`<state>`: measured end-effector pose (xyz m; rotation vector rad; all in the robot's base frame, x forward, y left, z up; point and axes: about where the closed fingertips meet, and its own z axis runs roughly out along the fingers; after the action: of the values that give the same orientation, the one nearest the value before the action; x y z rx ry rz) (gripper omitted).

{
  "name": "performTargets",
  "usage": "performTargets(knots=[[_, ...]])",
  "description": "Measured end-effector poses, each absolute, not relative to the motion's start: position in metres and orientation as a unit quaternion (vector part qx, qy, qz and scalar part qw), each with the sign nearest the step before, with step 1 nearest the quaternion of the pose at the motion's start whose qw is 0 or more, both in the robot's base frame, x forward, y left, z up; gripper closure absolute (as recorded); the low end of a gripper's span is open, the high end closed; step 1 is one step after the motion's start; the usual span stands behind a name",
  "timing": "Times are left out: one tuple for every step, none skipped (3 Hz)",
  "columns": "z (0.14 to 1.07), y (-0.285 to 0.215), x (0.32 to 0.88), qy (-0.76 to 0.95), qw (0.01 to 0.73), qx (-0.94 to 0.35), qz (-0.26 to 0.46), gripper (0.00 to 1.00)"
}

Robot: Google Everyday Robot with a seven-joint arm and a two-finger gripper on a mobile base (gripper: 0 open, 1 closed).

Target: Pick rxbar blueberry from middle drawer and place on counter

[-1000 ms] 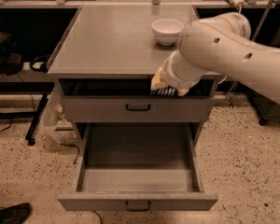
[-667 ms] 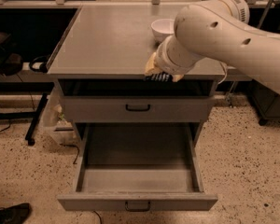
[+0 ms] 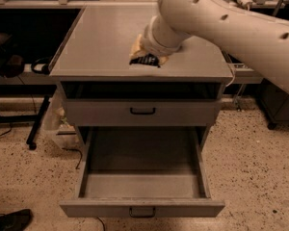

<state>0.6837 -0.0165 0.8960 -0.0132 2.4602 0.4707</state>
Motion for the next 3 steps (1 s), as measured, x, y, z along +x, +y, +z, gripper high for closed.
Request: performTargets(knots=[[0.903,0.016,0.708,0.93,0.313,-0.024,0.191,1.0],[0.899,0.041,0.734,0.933,0.305,-0.033,0.189,1.0],[0.882,0.049,0.759,0.942,0.285,-0.022,0.177,0.81]])
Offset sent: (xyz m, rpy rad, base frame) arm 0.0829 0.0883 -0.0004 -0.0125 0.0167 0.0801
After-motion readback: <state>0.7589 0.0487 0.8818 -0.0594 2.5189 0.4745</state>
